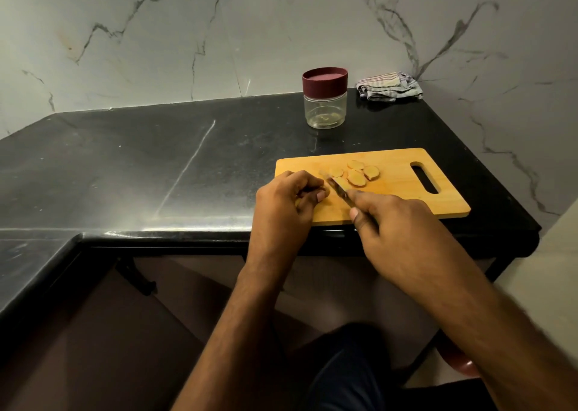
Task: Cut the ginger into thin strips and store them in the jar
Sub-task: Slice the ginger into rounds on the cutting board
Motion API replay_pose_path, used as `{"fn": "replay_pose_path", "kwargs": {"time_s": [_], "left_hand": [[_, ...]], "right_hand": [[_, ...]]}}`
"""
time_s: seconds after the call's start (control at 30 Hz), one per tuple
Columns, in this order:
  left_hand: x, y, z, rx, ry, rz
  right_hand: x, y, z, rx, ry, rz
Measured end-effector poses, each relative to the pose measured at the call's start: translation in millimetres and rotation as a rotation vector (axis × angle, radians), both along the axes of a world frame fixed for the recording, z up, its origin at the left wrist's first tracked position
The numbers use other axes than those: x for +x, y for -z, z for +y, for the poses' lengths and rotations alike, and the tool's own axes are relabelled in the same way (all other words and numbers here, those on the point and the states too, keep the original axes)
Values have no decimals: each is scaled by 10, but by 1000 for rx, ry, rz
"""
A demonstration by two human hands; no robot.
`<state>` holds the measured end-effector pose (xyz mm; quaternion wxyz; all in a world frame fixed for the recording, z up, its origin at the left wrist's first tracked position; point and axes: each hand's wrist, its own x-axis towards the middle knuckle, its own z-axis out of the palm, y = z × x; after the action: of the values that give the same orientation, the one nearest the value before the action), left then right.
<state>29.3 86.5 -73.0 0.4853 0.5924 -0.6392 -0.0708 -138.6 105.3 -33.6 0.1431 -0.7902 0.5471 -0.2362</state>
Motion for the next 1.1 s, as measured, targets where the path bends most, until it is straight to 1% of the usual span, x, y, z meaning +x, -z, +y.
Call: {"fn": "replay_pose_path", "kwargs": {"time_s": [0.07,0.4,0.6,0.8,0.93,1.1], "left_hand": [[-1,3,-1,7,-4,0],[3,2,-8,-17,10,-24],[-29,8,-16,-23,-19,-27],[-109,20,-10,-47,-69,-187],[-156,-44,-11,-13,-100,-250],[-151,-65,16,-36,-68,-323]], "right_hand": [[3,-15,11,-34,-2,-10],[12,-51,49,-27,-30,-21],[16,-70,78,-50,-23,2],[25,-73,71,-51,-5,63],[12,-81,30,-73,9,112],[-32,-97,26,-79,31,107]]}}
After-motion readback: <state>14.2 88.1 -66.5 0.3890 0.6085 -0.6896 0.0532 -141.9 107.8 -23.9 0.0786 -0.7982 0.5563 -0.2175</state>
